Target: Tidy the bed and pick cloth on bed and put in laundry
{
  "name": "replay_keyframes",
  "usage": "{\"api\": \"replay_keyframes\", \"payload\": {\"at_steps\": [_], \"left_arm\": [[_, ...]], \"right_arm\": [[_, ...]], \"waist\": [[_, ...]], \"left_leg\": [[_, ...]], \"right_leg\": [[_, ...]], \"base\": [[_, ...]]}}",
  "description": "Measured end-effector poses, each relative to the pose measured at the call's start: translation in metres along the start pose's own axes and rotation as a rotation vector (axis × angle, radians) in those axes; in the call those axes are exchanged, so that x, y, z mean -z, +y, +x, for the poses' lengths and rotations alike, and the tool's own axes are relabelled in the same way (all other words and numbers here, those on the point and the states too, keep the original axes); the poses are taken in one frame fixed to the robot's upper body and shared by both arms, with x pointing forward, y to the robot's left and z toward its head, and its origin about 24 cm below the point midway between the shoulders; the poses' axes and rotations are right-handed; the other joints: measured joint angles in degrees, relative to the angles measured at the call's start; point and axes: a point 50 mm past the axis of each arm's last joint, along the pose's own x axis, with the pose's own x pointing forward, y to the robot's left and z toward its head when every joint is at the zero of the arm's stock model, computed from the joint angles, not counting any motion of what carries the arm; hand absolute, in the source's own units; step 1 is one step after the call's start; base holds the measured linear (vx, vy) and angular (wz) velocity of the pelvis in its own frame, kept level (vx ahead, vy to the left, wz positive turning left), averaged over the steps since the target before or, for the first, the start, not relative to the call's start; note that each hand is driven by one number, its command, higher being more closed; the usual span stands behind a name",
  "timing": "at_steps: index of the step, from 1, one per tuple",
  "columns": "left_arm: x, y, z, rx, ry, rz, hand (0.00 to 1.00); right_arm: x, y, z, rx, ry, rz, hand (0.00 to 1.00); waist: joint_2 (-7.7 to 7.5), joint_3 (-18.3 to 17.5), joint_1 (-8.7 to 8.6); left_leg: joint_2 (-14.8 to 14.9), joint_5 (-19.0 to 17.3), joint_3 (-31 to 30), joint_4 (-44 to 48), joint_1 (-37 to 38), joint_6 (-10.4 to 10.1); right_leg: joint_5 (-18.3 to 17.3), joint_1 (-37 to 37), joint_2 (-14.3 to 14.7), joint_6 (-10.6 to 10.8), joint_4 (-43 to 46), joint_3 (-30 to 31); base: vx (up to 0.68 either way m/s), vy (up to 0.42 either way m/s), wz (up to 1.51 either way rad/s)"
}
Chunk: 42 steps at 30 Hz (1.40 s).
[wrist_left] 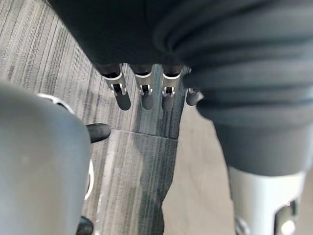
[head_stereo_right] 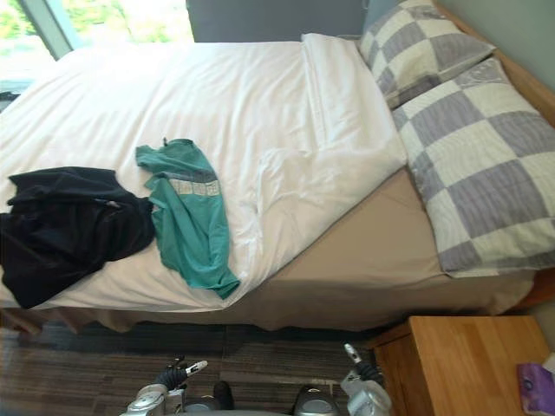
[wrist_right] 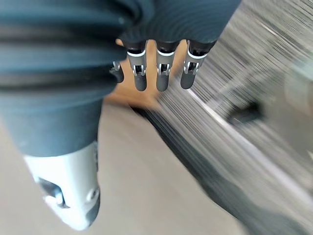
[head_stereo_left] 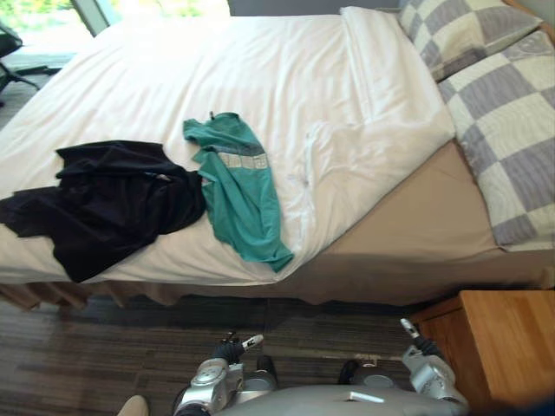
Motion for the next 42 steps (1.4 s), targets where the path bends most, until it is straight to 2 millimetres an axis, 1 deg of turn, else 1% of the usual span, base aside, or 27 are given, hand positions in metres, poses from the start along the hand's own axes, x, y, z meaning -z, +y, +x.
{"api": "replay_keyframes", "payload": {"at_steps": [2, 3, 5, 6, 8, 9, 11, 13, 14, 17, 18, 19, 20, 21, 22, 24, 27, 28, 30, 33, 34, 35, 36, 38, 39, 41, 42], "left_arm": [[-0.001, 0.002, 0.000, -0.003, -0.004, 0.002, 0.00], [-0.001, 0.003, 0.000, -0.005, -0.005, 0.003, 0.00], [-0.004, 0.012, -0.001, -0.022, -0.015, 0.010, 0.00], [-0.004, 0.013, -0.001, -0.025, -0.015, 0.012, 0.00], [-0.006, 0.017, -0.001, -0.025, -0.025, 0.005, 0.00], [-0.006, 0.018, -0.002, -0.025, -0.029, 0.004, 0.00], [-0.007, 0.022, -0.002, -0.032, -0.034, 0.008, 0.00], [-0.009, 0.025, -0.002, -0.040, -0.037, 0.003, 0.00], [-0.010, 0.028, -0.002, -0.052, -0.038, -0.016, 0.00], [-0.011, 0.034, -0.002, -0.066, -0.036, -0.012, 0.00], [-0.013, 0.036, -0.002, -0.071, -0.034, -0.008, 0.00], [-0.016, 0.037, -0.001, -0.073, -0.040, -0.005, 0.00], [-0.022, 0.038, 0.000, -0.074, -0.052, -0.002, 0.00], [-0.026, 0.036, 0.001, -0.070, -0.060, -0.002, 0.00], [-0.028, 0.035, 0.001, -0.068, -0.065, -0.002, 0.00], [-0.033, 0.034, 0.002, -0.070, -0.078, -0.002, 0.00], [-0.038, 0.033, 0.003, -0.077, -0.095, -0.001, 0.00], [-0.043, 0.031, 0.004, -0.075, -0.106, -0.005, 0.00], [-0.049, 0.027, 0.005, -0.063, -0.119, -0.021, 0.00], [-0.050, 0.018, 0.006, -0.048, -0.121, -0.027, 0.00], [-0.054, 0.010, 0.007, -0.030, -0.125, -0.012, 0.00], [-0.059, 0.007, 0.008, -0.025, -0.135, -0.015, 0.00], [-0.060, 0.005, 0.008, -0.022, -0.138, -0.017, 0.00], [-0.065, -0.002, 0.008, -0.003, -0.150, -0.034, 0.00], [-0.065, -0.003, 0.008, 0.000, -0.151, -0.029, 0.00], [-0.067, -0.006, 0.009, 0.010, -0.150, -0.012, 0.00], [-0.067, -0.007, 0.009, 0.011, -0.148, -0.009, 0.00]], "right_arm": [[-0.051, 0.001, 0.003, -0.021, -0.185, -0.023, 0.00], [-0.059, 0.002, 0.003, -0.026, -0.219, -0.033, 0.00], [-0.105, 0.013, -0.003, -0.075, -0.389, -0.096, 0.00], [-0.112, 0.016, -0.004, -0.086, -0.415, -0.107, 0.00], [-0.152, 0.033, -0.012, -0.142, -0.549, -0.175, 0.00], [-0.160, 0.039, -0.014, -0.158, -0.577, -0.193, 0.00], [-0.198, 0.072, -0.029, -0.241, -0.719, -0.297, 0.00], [-0.222, 0.089, -0.041, -0.287, -0.797, -0.330, 0.00], [-0.251, 0.108, -0.058, -0.325, -0.904, -0.368, 0.00], [-0.285, 0.131, -0.086, -0.373, -1.046, -0.418, 0.00], [-0.303, 0.146, -0.106, -0.404, -1.133, -0.449, 0.00], [-0.314, 0.155, -0.123, -0.423, -1.203, -0.460, 0.00], [-0.327, 0.167, -0.149, -0.453, -1.301, -0.465, 0.00], [-0.337, 0.178, -0.172, -0.476, -1.391, -0.489, 0.00], [-0.340, 0.182, -0.182, -0.477, -1.431, -0.508, 0.00], [-0.344, 0.201, -0.210, -0.484, -1.537, -0.582, 0.00], [-0.345, 0.212, -0.225, -0.470, -1.585, -0.642, 0.00], [-0.348, 0.216, -0.232, -0.445, -1.606, -0.668, 0.00], [-0.350, 0.220, -0.235, -0.416, -1.615, -0.702, 0.00], [-0.353, 0.232, -0.251, -0.382, -1.653, -0.779, 0.00], [-0.356, 0.234, -0.259, -0.352, -1.677, -0.806, 0.00], [-0.361, 0.233, -0.261, -0.319, -1.686, -0.840, 0.00], [-0.363, 0.232, -0.260, -0.305, -1.680, -0.849, 0.00], [-0.371, 0.225, -0.244, -0.197, -1.596, -0.915, 0.00], [-0.373, 0.223, -0.241, -0.183, -1.576, -0.921, 0.00], [-0.384, 0.212, -0.226, -0.085, -1.496, -0.949, 0.00], [-0.386, 0.209, -0.225, -0.069, -1.486, -0.952, 0.00]], "waist": [[-0.48, 0.09, -0.12], [-0.62, 0.17, -0.18], [-1.55, 0.48, -0.04], [-1.73, 0.38, -0.10], [-2.61, 0.90, -0.24], [-2.75, 0.98, -0.08], [-2.74, 1.06, 0.47], [-2.76, 1.43, 0.69], [-2.88, 2.37, 1.14], [-2.75, 4.10, 2.16], [-2.69, 5.36, 2.62], [-2.66, 6.32, 3.07], [-2.72, 7.78, 3.82], [-2.35, 8.99, 4.19], [-1.99, 9.46, 4.32], [-0.82, 11.24, 4.50], [-0.27, 11.57, 4.43], [0.10, 12.03, 4.58], [0.67, 12.44, 5.35], [1.88, 13.12, 5.68], [2.70, 13.56, 5.78], [3.47, 13.97, 6.42], [3.72, 14.10, 6.64], [4.82, 14.65, 6.78], [4.82, 14.65, 6.77], [5.45, 14.98, 6.66], [5.54, 15.02, 6.72]], "left_leg": [[-0.20, -0.38, 1.39, -0.01, -0.07, 0.00], [-0.25, -0.45, 1.55, -0.01, -0.08, 0.10], [-0.58, -0.86, 2.82, 0.00, -0.35, 0.28], [-0.70, -0.87, 2.86, 0.00, -0.63, 0.31], [-1.10, -1.28, 2.83, 0.01, -0.93, 0.70], [-1.25, -1.41, 2.85, 0.01, -0.94, 0.72], [-0.76, -2.14, 2.84, 0.04, -2.33, 1.51], [-0.44, -1.93, 2.73, 0.06, -3.63, 1.84], [-0.49, -1.51, 2.43, 0.14, -4.37, 2.42], [-0.82, -1.23, 1.77, 0.47, -4.61, 2.85], [-1.12, -1.44, 1.10, 0.54, -5.20, 2.82], [-1.19, -2.05, 0.79, 1.76, -6.64, 2.98], [-1.15, -3.24, 0.68, 4.49, -8.94, 3.49], [-1.16, -4.38, 0.24, 7.00, -11.21, 3.69], [-1.18, -4.78, -0.06, 7.96, -12.14, 3.74], [-1.18, -5.49, -0.47, 10.86, -14.58, 4.06], [-1.06, -5.60, -0.06, 12.99, -17.83, 3.90], [-0.85, -5.50, 0.15, 14.41, -19.87, 4.05], [-0.48, -5.50, 1.16, 15.64, -21.22, 4.06], [-0.29, -5.41, 1.01, 16.60, -23.23, 4.19], [-0.32, -5.20, 0.86, 16.62, -24.17, 4.52], [-0.32, -4.96, 0.85, 16.57, -24.89, 4.90], [-0.32, -4.85, 0.85, 16.48, -25.11, 5.08], [-0.61, -4.30, 0.18, 16.10, -26.35, 5.86], [-0.71, -4.13, -0.08, 16.06, -26.73, 6.05], [-1.60, -2.62, -0.44, 14.57, -27.85, 6.43], [-1.69, -2.36, -0.42, 14.17, -27.92, 6.51]], "right_leg": [[0.14, -0.69, -0.26, 0.59, 0.06, 0.95], [0.19, -0.73, -0.31, 0.68, 0.04, 1.04], [0.47, -1.46, -0.61, 1.14, 0.12, 2.07], [0.57, -1.73, -0.73, 1.28, 0.12, 2.12], [1.55, -1.93, -1.55, 1.80, 0.31, 2.23], [1.70, -1.95, -1.71, 1.95, 0.35, 2.33], [4.73, -3.75, -1.32, 2.39, 0.68, 5.22], [6.42, -4.97, -1.06, 2.17, 0.70, 6.63], [7.46, -5.71, -1.18, 1.38, 1.09, 6.94], [8.13, -5.94, -1.55, 1.20, 1.74, 6.93], [8.28, -6.47, -1.95, 1.20, 2.35, 6.93], [8.31, -7.34, -2.33, 1.20, 2.91, 6.94], [8.37, -8.52, -2.68, 1.16, 3.36, 6.94], [8.37, -9.32, -3.25, 1.16, 3.40, 6.90], [8.37, -9.62, -3.36, 1.16, 3.46, 6.87], [8.38, -9.95, -3.85, 1.15, 3.49, 6.76], [8.38, -11.64, -4.21, 1.15, 3.58, 6.33], [8.37, -12.43, -4.37, 1.15, 3.58, 5.92], [8.37, -12.85, -4.43, 1.15, 3.57, 5.39], [8.36, -13.83, -4.38, 1.14, 3.52, 5.11], [8.35, -14.61, -4.37, 1.13, 3.44, 5.04], [8.32, -15.35, -4.35, 1.11, 3.44, 5.01], [8.29, -15.59, -4.33, 1.11, 3.44, 5.01], [7.40, -16.45, -4.47, 0.73, 3.52, 3.84], [7.16, -16.83, -4.55, 0.81, 3.64, 3.63], [5.73, -18.33, -5.21, 1.01, 4.29, 3.32], [5.62, -18.60, -5.24, 0.97, 4.29, 3.32]], "base": [[0.00, 0.045, -0.19], [0.00, 0.054, -0.13], [0.01, 0.056, -0.12], [0.04, 0.072, -0.05], [0.06, 0.074, 0.06], [0.05, 0.074, 0.04], [0.05, 0.112, 0.02], [0.04, 0.106, 0.16], [0.05, 0.108, 0.23], [0.04, 0.065, 0.19], [0.02, 0.056, 0.29], [0.01, 0.059, 0.27], [0.00, 0.056, 0.24], [0.00, 0.042, 0.20], [0.02, 0.049, 0.32], [0.05, 0.054, 0.37], [0.09, 0.045, 0.44], [0.11, 0.033, 0.46], [0.07, 0.023, 0.34], [0.03, 0.001, 0.17], [0.01, -0.010, 0.06], [0.01, -0.013, 0.04], [0.00, -0.012, 0.03], [-0.01, -0.022, 0.14], [-0.01, -0.040, 0.18], [-0.02, -0.039, 0.18], [-0.03, -0.036, 0.07]]}}
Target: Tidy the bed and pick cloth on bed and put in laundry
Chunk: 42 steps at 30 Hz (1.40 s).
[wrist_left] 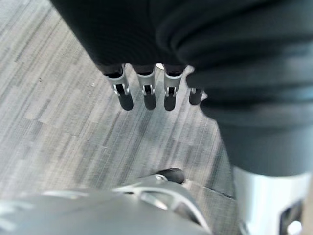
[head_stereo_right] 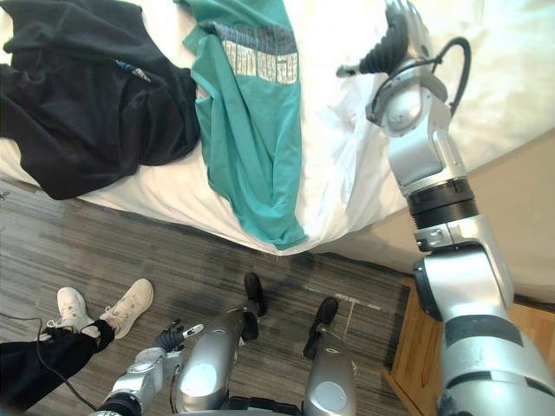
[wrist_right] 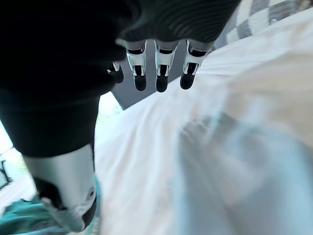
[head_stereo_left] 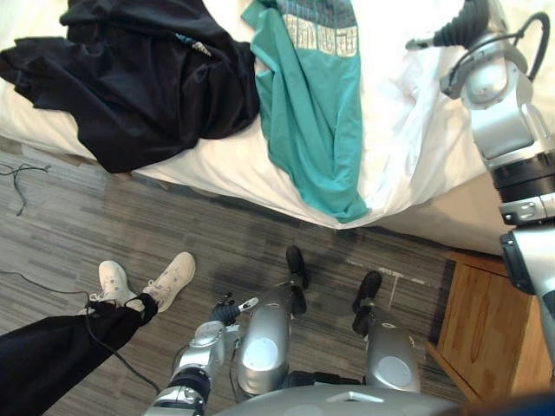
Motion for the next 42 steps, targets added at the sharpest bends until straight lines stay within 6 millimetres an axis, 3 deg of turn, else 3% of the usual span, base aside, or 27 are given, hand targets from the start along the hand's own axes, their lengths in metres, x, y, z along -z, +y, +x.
{"api": "replay_keyframes", "payload": {"at_steps": [4, 5, 14, 24, 31, 35, 36, 39, 42], "left_arm": [[0.000, -0.003, 0.000, 0.010, 0.011, 0.006, 0.00], [0.000, -0.004, 0.000, 0.014, 0.011, 0.017, 0.00], [-0.005, -0.011, 0.001, 0.049, -0.024, 0.081, 0.00], [-0.015, -0.019, -0.001, 0.119, -0.086, 0.100, 0.00], [-0.018, -0.029, -0.003, 0.157, -0.118, 0.091, 0.00], [-0.006, -0.023, -0.006, 0.152, -0.092, 0.074, 0.00], [-0.005, -0.022, -0.006, 0.146, -0.092, 0.072, 0.00], [-0.003, -0.019, -0.006, 0.136, -0.096, 0.078, 0.00], [0.001, -0.015, -0.009, 0.128, -0.103, 0.072, 0.00]], "right_arm": [[0.014, -0.019, 0.005, 0.029, 0.073, -0.066, 0.00], [0.021, -0.023, 0.006, 0.019, 0.097, -0.087, 1.00], [0.048, -0.031, 0.006, 0.011, 0.205, -0.080, 1.00], [0.067, -0.023, 0.000, 0.063, 0.214, 0.105, 1.00], [0.103, -0.012, -0.020, 0.097, 0.284, 0.250, 1.00], [0.118, -0.002, -0.034, 0.122, 0.322, 0.327, 1.00], [0.124, 0.000, -0.039, 0.125, 0.338, 0.350, 0.00], [0.138, 0.003, -0.051, 0.162, 0.381, 0.448, 0.00], [0.154, 0.024, -0.074, 0.217, 0.465, 0.645, 0.00]], "waist": [[1.08, 0.53, 0.03], [1.11, 0.54, 0.03], [2.99, 0.82, -0.49], [3.14, 0.73, -0.91], [3.12, 0.72, -2.92], [2.90, 0.77, -4.63], [2.76, 0.80, -4.92], [2.51, 0.88, -5.35], [1.56, 0.73, -5.99]], "left_leg": [[-0.39, 2.56, -0.02, -2.81, -0.87, -0.07], [-0.58, 3.49, 0.05, -4.12, -0.97, 0.04], [-1.18, 8.70, 0.26, -10.43, -2.36, -0.10], [-1.99, 10.25, 1.49, -13.06, 0.68, 0.26], [-2.33, 10.21, 1.66, -13.58, 4.67, 0.22], [-2.29, 9.74, 3.08, -13.68, 7.46, -0.26], [-2.24, 9.55, 3.20, -13.71, 8.02, -0.50], [-2.04, 9.29, 3.66, -13.90, 9.13, -0.65], [-1.95, 8.49, 5.08, -13.92, 11.71, -0.44]], "right_leg": [[-0.34, -1.90, 0.06, 0.00, -0.14, -0.14], [-0.53, -2.63, 0.08, 0.01, -0.12, -0.10], [-1.20, -7.12, 0.42, 0.06, 0.80, 0.48], [-1.22, -6.41, 0.02, 0.08, 1.60, 1.91], [-1.53, -2.77, -0.17, 0.49, 1.64, 2.49], [-1.83, -0.61, -0.07, 0.93, 1.58, 3.83], [-1.95, -0.20, 0.00, 1.14, 1.47, 4.13], [-1.99, 1.04, 0.34, 1.33, 0.46, 4.62], [-1.46, 3.49, 0.75, 1.84, -1.00, 6.02]], "base": [[-0.05, -0.032, 0.02], [-0.05, -0.019, -0.02], [-0.06, -0.005, 0.01], [0.01, 0.000, -0.06], [0.03, -0.015, -0.04], [-0.02, -0.028, -0.17], [-0.03, -0.019, -0.13], [-0.03, -0.014, -0.14], [0.01, -0.005, -0.25]]}}
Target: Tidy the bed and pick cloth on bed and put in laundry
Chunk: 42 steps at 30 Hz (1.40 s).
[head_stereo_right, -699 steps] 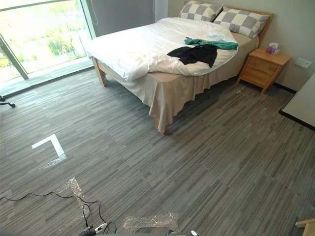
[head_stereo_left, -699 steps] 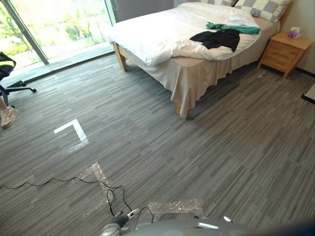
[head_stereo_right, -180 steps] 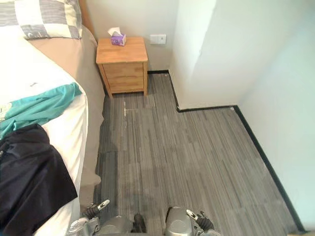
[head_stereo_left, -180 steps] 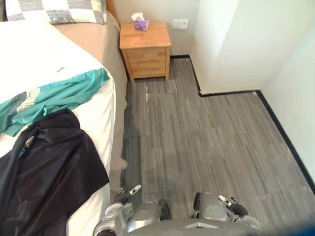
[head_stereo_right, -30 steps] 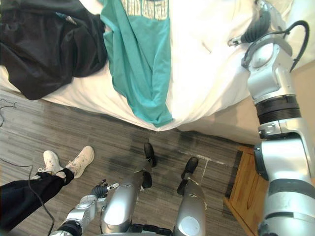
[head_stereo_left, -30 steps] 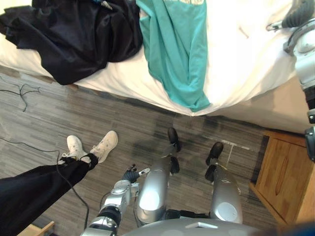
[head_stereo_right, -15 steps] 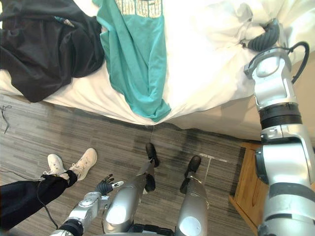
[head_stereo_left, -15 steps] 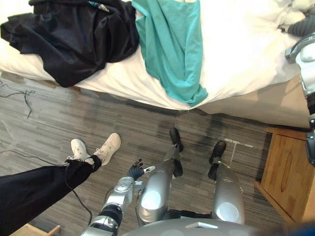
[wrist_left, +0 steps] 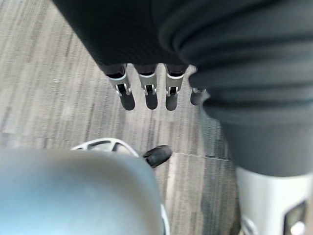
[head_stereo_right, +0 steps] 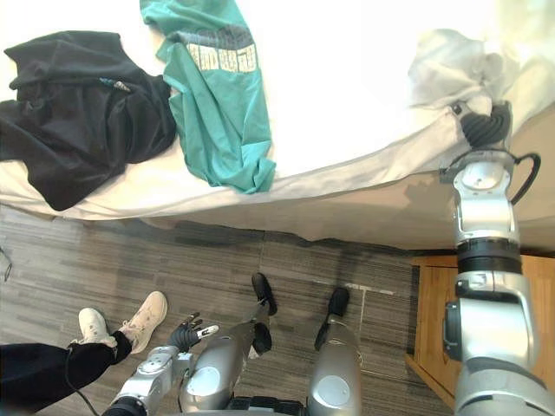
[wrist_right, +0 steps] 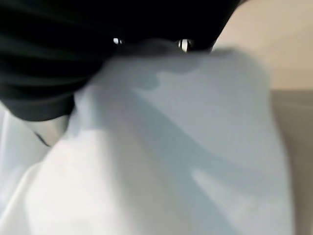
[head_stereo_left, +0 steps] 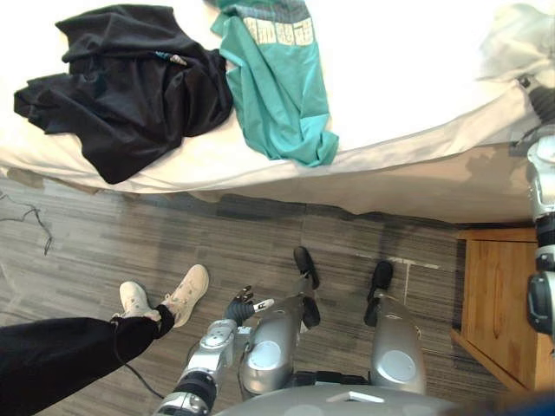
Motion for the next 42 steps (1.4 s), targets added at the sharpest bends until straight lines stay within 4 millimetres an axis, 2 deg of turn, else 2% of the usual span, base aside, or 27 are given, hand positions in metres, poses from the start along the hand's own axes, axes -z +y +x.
{"api": "replay_keyframes", "payload": {"at_steps": [2, 3, 4, 5, 6, 8, 9, 11, 12, 14, 15, 18, 22, 23, 24, 27, 30, 32, 33, 35, 36, 37, 38, 39, 40, 41, 42], "left_arm": [[0.005, 0.003, -0.003, -0.010, 0.006, -0.005, 0.00], [0.007, 0.003, -0.004, -0.012, 0.011, -0.004, 0.00], [0.011, 0.007, -0.006, -0.029, 0.012, -0.015, 0.00], [0.016, 0.010, -0.008, -0.040, 0.021, -0.023, 0.00], [0.017, 0.011, -0.008, -0.043, 0.023, -0.025, 0.00], [0.026, 0.012, -0.012, -0.056, 0.049, -0.037, 0.00], [0.027, 0.012, -0.012, -0.057, 0.052, -0.037, 0.00], [0.035, 0.011, -0.014, -0.064, 0.072, -0.029, 0.00], [0.038, 0.011, -0.015, -0.067, 0.079, -0.038, 0.00], [0.047, 0.006, -0.017, -0.064, 0.103, -0.058, 0.00], [0.048, 0.005, -0.018, -0.062, 0.108, -0.059, 0.00], [0.053, 0.004, -0.019, -0.062, 0.126, -0.055, 0.00], [0.055, 0.004, -0.020, -0.061, 0.134, -0.056, 0.00], [0.056, 0.004, -0.020, -0.062, 0.140, -0.056, 0.00], [0.056, 0.004, -0.020, -0.062, 0.142, -0.056, 0.00], [0.058, 0.004, -0.020, -0.062, 0.153, -0.056, 0.00], [0.059, 0.003, -0.020, -0.059, 0.170, -0.053, 0.00], [0.059, 0.005, -0.021, -0.060, 0.176, -0.048, 0.00], [0.058, 0.006, -0.021, -0.062, 0.177, -0.047, 0.00], [0.058, 0.008, -0.021, -0.066, 0.174, -0.046, 0.00], [0.057, 0.008, -0.020, -0.066, 0.173, -0.046, 0.00], [0.056, 0.008, -0.020, -0.066, 0.169, -0.047, 0.00], [0.054, 0.009, -0.019, -0.067, 0.160, -0.048, 0.00], [0.053, 0.009, -0.019, -0.068, 0.155, -0.052, 0.00], [0.048, 0.010, -0.018, -0.067, 0.136, -0.050, 0.00], [0.046, 0.010, -0.017, -0.067, 0.129, -0.051, 0.00], [0.043, 0.012, -0.016, -0.070, 0.124, -0.049, 0.00]], "right_arm": [[0.038, 0.001, -0.021, 0.042, 0.113, 0.192, 0.00], [0.045, 0.002, -0.026, 0.050, 0.135, 0.221, 0.00], [0.069, 0.005, -0.043, 0.081, 0.198, 0.277, 0.00], [0.092, 0.006, -0.062, 0.119, 0.261, 0.295, 0.00], [0.100, 0.005, -0.070, 0.134, 0.281, 0.296, 0.00], [0.139, -0.005, -0.110, 0.228, 0.390, 0.296, 0.00], [0.145, -0.008, -0.117, 0.246, 0.409, 0.291, 0.00], [0.173, -0.022, -0.150, 0.347, 0.496, 0.266, 0.00], [0.175, -0.023, -0.154, 0.357, 0.504, 0.263, 0.00], [0.187, -0.029, -0.182, 0.428, 0.545, 0.243, 0.00], [0.189, -0.029, -0.187, 0.441, 0.561, 0.234, 0.00], [0.207, -0.031, -0.221, 0.557, 0.688, 0.175, 0.00], [0.212, -0.035, -0.229, 0.640, 0.734, 0.142, 0.00], [0.213, -0.040, -0.229, 0.676, 0.740, 0.144, 1.00], [0.213, -0.042, -0.228, 0.688, 0.739, 0.145, 1.00], [0.206, -0.047, -0.216, 0.702, 0.694, 0.188, 1.00], [0.186, -0.045, -0.184, 0.581, 0.560, 0.250, 1.00], [0.157, -0.037, -0.145, 0.431, 0.411, 0.350, 1.00], [0.150, -0.036, -0.137, 0.406, 0.382, 0.373, 1.00], [0.111, -0.028, -0.094, 0.277, 0.238, 0.513, 1.00], [0.104, -0.027, -0.088, 0.260, 0.215, 0.535, 1.00], [0.086, -0.024, -0.073, 0.212, 0.158, 0.593, 1.00], [0.056, -0.019, -0.053, 0.118, 0.069, 0.715, 1.00], [0.046, -0.018, -0.047, 0.088, 0.039, 0.755, 1.00], [0.019, -0.018, -0.035, 0.018, -0.051, 0.843, 1.00], [0.006, -0.019, -0.030, -0.009, -0.090, 0.878, 1.00], [-0.024, -0.022, -0.019, -0.071, -0.179, 0.943, 1.00]], "waist": [[-1.06, -0.55, -0.45], [-1.28, -0.68, -0.62], [-2.12, -1.20, -1.34], [-2.93, -1.99, -2.06], [-3.13, -2.30, -2.18], [-3.78, -3.84, -3.35], [-3.83, -4.00, -3.56], [-3.93, -6.19, -4.47], [-3.95, -6.47, -4.69], [-3.89, -8.41, -5.07], [-3.91, -8.88, -5.17], [-4.00, -9.95, -5.21], [-3.79, -10.73, -5.21], [-3.79, -11.17, -5.35], [-3.82, -11.34, -5.34], [-3.92, -11.77, -5.08], [-3.95, -11.77, -5.05], [-4.09, -11.84, -4.88], [-4.11, -11.80, -4.91], [-4.06, -11.49, -4.84], [-4.01, -11.40, -4.84], [-3.93, -11.08, -4.82], [-3.44, -10.46, -4.75], [-3.32, -9.94, -4.77], [-2.64, -8.15, -4.74], [-2.29, -7.47, -4.79], [-1.27, -6.58, -4.72]], "left_leg": [[0.01, -0.84, 1.19, -0.05, 2.26, -0.19], [0.01, -1.00, 1.30, -0.06, 2.57, -0.25], [0.02, -1.40, 1.48, -0.07, 3.39, -0.35], [0.00, -1.79, 1.92, -0.05, 3.98, -0.53], [-0.01, -1.94, 2.26, -0.05, 4.15, -0.72], [-0.12, -2.43, 2.76, -0.05, 5.30, -1.02], [-0.13, -2.58, 2.82, -0.05, 5.69, -1.13], [-0.02, -3.17, 3.68, -0.07, 7.03, -1.43], [0.04, -3.31, 3.89, -0.08, 7.39, -1.60], [0.45, -3.92, 4.56, -0.10, 8.65, -2.02], [0.54, -3.96, 4.59, -0.11, 8.68, -2.08], [1.20, -4.38, 5.47, -0.14, 10.65, -2.68], [1.34, -4.62, 6.06, -0.17, 11.63, -2.85], [1.34, -4.78, 5.97, -0.18, 11.71, -2.98], [1.34, -4.80, 5.94, -0.18, 11.75, -2.94], [1.24, -4.92, 5.70, -0.18, 11.98, -2.82], [1.07, -5.12, 5.54, -0.19, 11.93, -2.62], [1.08, -5.11, 5.61, -0.17, 10.51, -2.51], [1.09, -5.07, 5.61, -0.17, 10.22, -2.47], [1.12, -4.70, 5.61, -0.13, 8.57, -1.96], [1.13, -4.65, 5.56, -0.12, 8.38, -1.89], [1.14, -4.57, 5.56, -0.11, 7.99, -1.79], [1.13, -4.38, 5.45, -0.02, 7.21, -1.56], [1.11, -4.32, 5.44, 0.01, 7.09, -1.46], [1.08, -4.19, 5.10, 0.02, 6.54, -1.29], [1.05, -4.18, 4.91, -0.01, 6.35, -1.30], [0.99, -3.95, 4.72, 0.02, 4.56, -1.34]], "right_leg": [[0.50, 2.29, 0.32, 0.23, -1.51, 1.09], [0.59, 2.70, 0.38, 0.25, -1.76, 1.24], [0.91, 3.72, 0.52, 0.28, -2.67, 1.49], [1.01, 4.43, 0.66, 0.40, -3.37, 1.84], [1.00, 4.52, 0.66, 0.41, -3.46, 2.05], [1.07, 5.63, 0.69, 0.54, -4.25, 2.57], [1.07, 5.97, 0.68, 0.54, -4.30, 2.62], [0.91, 6.85, 0.90, 0.58, -4.58, 3.50], [0.87, 7.08, 0.98, 0.58, -4.70, 3.69], [0.14, 7.93, 1.48, 0.69, -5.10, 4.05], [0.07, 7.96, 1.57, 0.75, -5.15, 4.06], [-0.50, 9.67, 2.31, 0.46, -5.37, 4.97], [-0.58, 10.14, 2.59, 0.43, -5.57, 5.67], [-0.59, 10.48, 2.60, 0.43, -5.89, 5.69], [-0.60, 10.60, 2.61, 0.44, -5.97, 5.69], [-0.62, 11.01, 2.56, 0.45, -6.12, 5.63], [-0.59, 10.97, 2.37, 0.44, -6.09, 5.74], [-0.13, 9.34, 2.39, 0.26, -5.89, 6.13], [0.01, 9.01, 2.41, 0.26, -5.88, 6.15], [0.38, 7.19, 2.44, 0.10, -5.32, 6.31], [0.44, 6.98, 2.45, 0.07, -5.28, 6.32], [0.52, 6.51, 2.47, 0.01, -5.15, 6.38], [0.70, 5.68, 2.49, -0.14, -4.99, 6.42], [0.71, 5.53, 2.48, -0.15, -4.86, 6.46], [0.71, 5.37, 2.44, -0.16, -4.65, 6.38], [0.68, 5.07, 2.42, -0.20, -4.56, 6.28], [0.68, 3.08, 2.34, -0.22, -3.98, 6.27]], "base": [[0.04, 0.002, -0.27], [0.06, 0.000, -0.24], [0.08, -0.006, -0.17], [0.08, -0.005, -0.18], [0.09, -0.005, -0.20], [0.08, -0.012, -0.16], [0.07, -0.016, -0.14], [0.07, -0.019, -0.22], [0.07, -0.030, -0.28], [0.05, -0.038, -0.25], [0.05, -0.044, -0.11], [0.06, -0.031, -0.10], [0.04, -0.009, -0.17], [0.03, 0.007, 0.05], [0.04, 0.012, 0.06], [0.04, 0.015, 0.03], [0.02, 0.020, 0.00], [0.00, 0.000, 0.00], [0.00, 0.000, 0.00], [0.00, 0.005, 0.02], [0.00, 0.000, 0.00], [-0.01, 0.011, 0.05], [0.00, 0.011, 0.03], [-0.02, 0.014, 0.08], [-0.03, 0.014, 0.09], [-0.05, 0.023, 0.15], [-0.03, 0.015, 0.13]]}}
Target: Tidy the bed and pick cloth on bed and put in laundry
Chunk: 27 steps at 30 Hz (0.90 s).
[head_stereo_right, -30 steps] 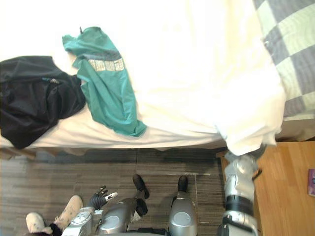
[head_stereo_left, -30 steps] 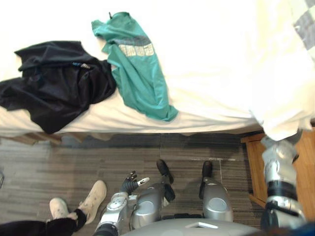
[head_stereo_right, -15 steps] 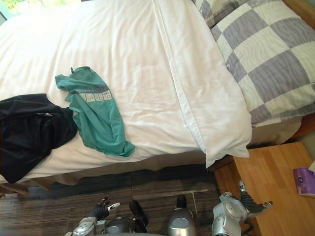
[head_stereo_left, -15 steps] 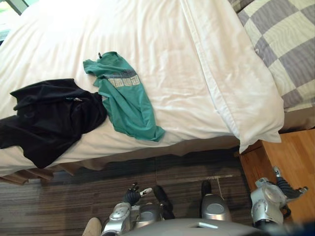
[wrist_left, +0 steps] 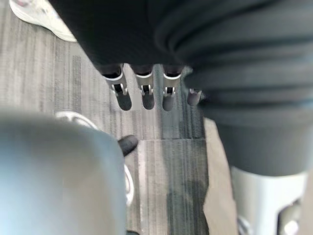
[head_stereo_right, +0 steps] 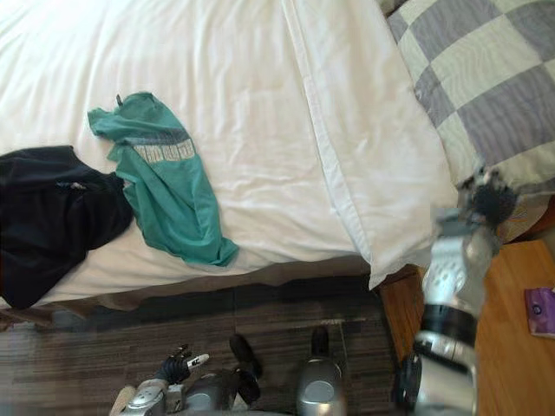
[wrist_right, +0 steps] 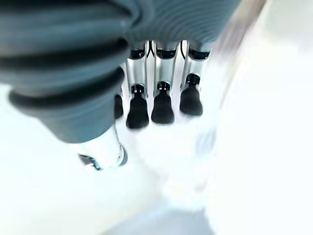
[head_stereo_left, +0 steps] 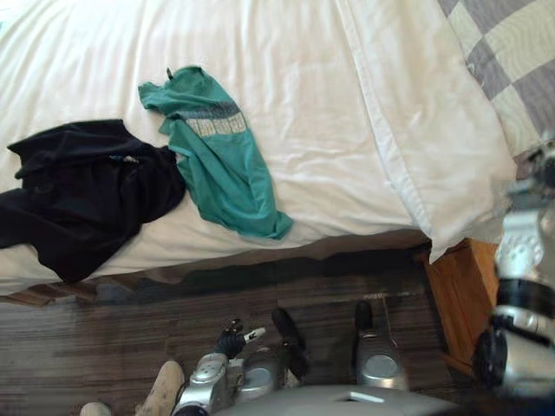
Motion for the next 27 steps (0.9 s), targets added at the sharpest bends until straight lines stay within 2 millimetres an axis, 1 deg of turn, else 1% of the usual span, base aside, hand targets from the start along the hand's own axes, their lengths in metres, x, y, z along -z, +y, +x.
{"api": "replay_keyframes", "payload": {"at_steps": [1, 3, 4, 5, 6, 7, 8, 9, 11, 12, 14, 17, 19, 21, 24, 26, 27], "left_arm": [[0.000, 0.001, 0.000, -0.002, 0.001, 0.001, 0.00], [0.000, 0.002, 0.001, 0.001, 0.016, -0.012, 0.00], [0.000, 0.001, 0.001, 0.005, 0.021, -0.021, 0.00], [0.000, -0.002, 0.002, 0.019, 0.026, -0.035, 0.00], [-0.005, -0.008, 0.004, 0.040, 0.029, -0.084, 0.00], [-0.007, -0.010, 0.005, 0.049, 0.028, -0.093, 0.00], [-0.013, -0.017, 0.007, 0.073, 0.019, -0.129, 0.00], [-0.016, -0.020, 0.008, 0.086, 0.014, -0.138, 0.00], [-0.028, -0.032, 0.012, 0.120, -0.002, -0.165, 0.00], [-0.030, -0.035, 0.012, 0.129, -0.007, -0.163, 0.00], [-0.034, -0.050, 0.012, 0.172, -0.021, -0.163, 0.00], [-0.040, -0.052, 0.013, 0.166, -0.033, -0.196, 0.00], [-0.043, -0.054, 0.013, 0.168, -0.042, -0.208, 0.00], [-0.046, -0.057, 0.013, 0.174, -0.062, -0.222, 0.00], [-0.051, -0.063, 0.012, 0.192, -0.100, -0.239, 0.00], [-0.052, -0.064, 0.012, 0.189, -0.120, -0.247, 0.00], [-0.052, -0.063, 0.012, 0.185, -0.124, -0.253, 0.00]], "right_arm": [[-0.006, 0.007, 0.004, -0.026, -0.015, 0.026, 1.00], [-0.030, 0.033, 0.019, -0.121, -0.071, 0.145, 1.00], [-0.033, 0.037, 0.021, -0.134, -0.078, 0.169, 1.00], [-0.041, 0.046, 0.025, -0.160, -0.091, 0.212, 1.00], [-0.052, 0.059, 0.029, -0.202, -0.105, 0.282, 1.00], [-0.054, 0.063, 0.030, -0.210, -0.107, 0.300, 1.00], [-0.056, 0.073, 0.032, -0.223, -0.104, 0.343, 1.00], [-0.057, 0.076, 0.032, -0.220, -0.100, 0.360, 1.00], [-0.054, 0.076, 0.033, -0.157, -0.076, 0.404, 1.00], [-0.054, 0.076, 0.033, -0.138, -0.070, 0.415, 1.00], [-0.054, 0.073, 0.032, -0.090, -0.062, 0.445, 1.00], [-0.052, 0.073, 0.031, -0.077, -0.058, 0.455, 1.00], [-0.056, 0.077, 0.028, -0.109, -0.080, 0.483, 1.00], [-0.053, 0.076, 0.025, -0.137, -0.098, 0.508, 1.00], [-0.039, 0.064, 0.016, -0.184, -0.116, 0.519, 1.00], [-0.030, 0.056, 0.009, -0.233, -0.144, 0.529, 1.00], [-0.028, 0.054, 0.008, -0.239, -0.151, 0.532, 1.00]], "waist": [[0.41, 0.33, 0.01], [2.40, 2.03, 0.35], [2.87, 2.25, 0.55], [3.73, 2.75, 1.15], [5.11, 3.39, 1.76], [5.50, 3.58, 1.86], [6.21, 3.89, 2.28], [6.49, 4.01, 2.58], [7.23, 4.41, 3.58], [7.40, 4.50, 3.73], [8.14, 4.75, 4.21], [8.17, 4.72, 4.80], [8.17, 4.72, 4.92], [8.17, 4.73, 4.83], [8.14, 4.74, 4.80], [8.05, 4.80, 4.75], [7.97, 4.86, 4.71]], "left_leg": [[-0.03, 0.37, -0.17, 0.08, -0.61, 0.37], [-0.13, 1.12, -0.42, 0.21, -2.92, 0.87], [-0.16, 1.23, -0.46, 0.21, -3.35, 0.93], [-0.20, 1.42, -0.49, 0.22, -4.28, 1.04], [-0.32, 1.94, -0.63, 0.23, -6.14, 1.26], [-0.36, 2.09, -0.73, 0.23, -6.75, 1.22], [-0.56, 2.59, -0.90, 0.23, -8.51, 1.43], [-0.64, 2.78, -0.94, 0.24, -9.38, 1.49], [-0.94, 3.63, -1.31, 0.24, -12.46, 1.61], [-1.13, 3.85, -1.44, 0.24, -13.27, 1.69], [-2.01, 4.47, -1.40, 0.25, -16.13, 1.68], [-2.32, 5.27, -0.96, 0.24, -19.30, 1.30], [-2.35, 5.62, -0.67, 0.24, -20.56, 1.17], [-2.33, 5.86, -0.63, 0.23, -21.26, 0.81], [-2.29, 5.54, -0.44, 0.23, -21.37, 0.26], [-2.26, 5.41, -0.29, 0.23, -21.29, 0.10], [-2.26, 5.40, -0.24, 0.23, -21.22, 0.09]], "right_leg": [[0.02, -0.67, -0.03, -0.02, 0.17, -0.04], [-0.04, -3.52, -0.24, -0.12, 1.59, -0.13], [-0.09, -4.09, -0.30, -0.19, 1.90, -0.11], [-0.19, -5.33, -0.38, -0.31, 2.56, -0.04], [-0.50, -7.80, -0.59, -0.51, 4.08, 0.15], [-0.66, -8.52, -0.69, -0.51, 4.49, 0.15], [-1.37, -11.23, -1.10, -0.52, 6.46, 0.18], [-1.67, -12.58, -1.25, -0.53, 7.50, 0.34], [-3.04, -16.97, -1.90, -0.70, 10.93, 0.45], [-3.50, -18.30, -2.25, -0.74, 12.08, 0.48], [-5.19, -23.06, -3.60, -0.75, 16.37, 0.90], [-6.29, -28.07, -4.52, -1.15, 19.81, 1.52], [-6.75, -29.96, -4.83, -1.38, 21.13, 1.66], [-7.19, -31.14, -4.98, -1.56, 22.08, 1.65], [-7.84, -31.69, -5.16, -1.73, 22.76, 1.59], [-8.17, -31.65, -5.29, -1.76, 22.94, 1.40], [-8.20, -31.60, -5.31, -1.76, 22.99, 1.39]], "base": [[-0.02, 0.010, 0.15], [0.00, -0.003, 0.11], [0.00, -0.006, 0.08], [0.02, -0.018, 0.11], [0.02, -0.016, 0.13], [0.01, -0.024, 0.18], [0.00, -0.031, 0.15], [0.00, -0.051, 0.16], [0.00, -0.063, 0.21], [0.00, -0.052, 0.26], [0.00, -0.063, 0.22], [0.00, -0.084, 0.13], [0.00, -0.084, 0.09], [-0.01, -0.080, 0.06], [0.00, -0.073, 0.01], [0.02, -0.076, 0.02], [0.04, -0.072, 0.00]]}}
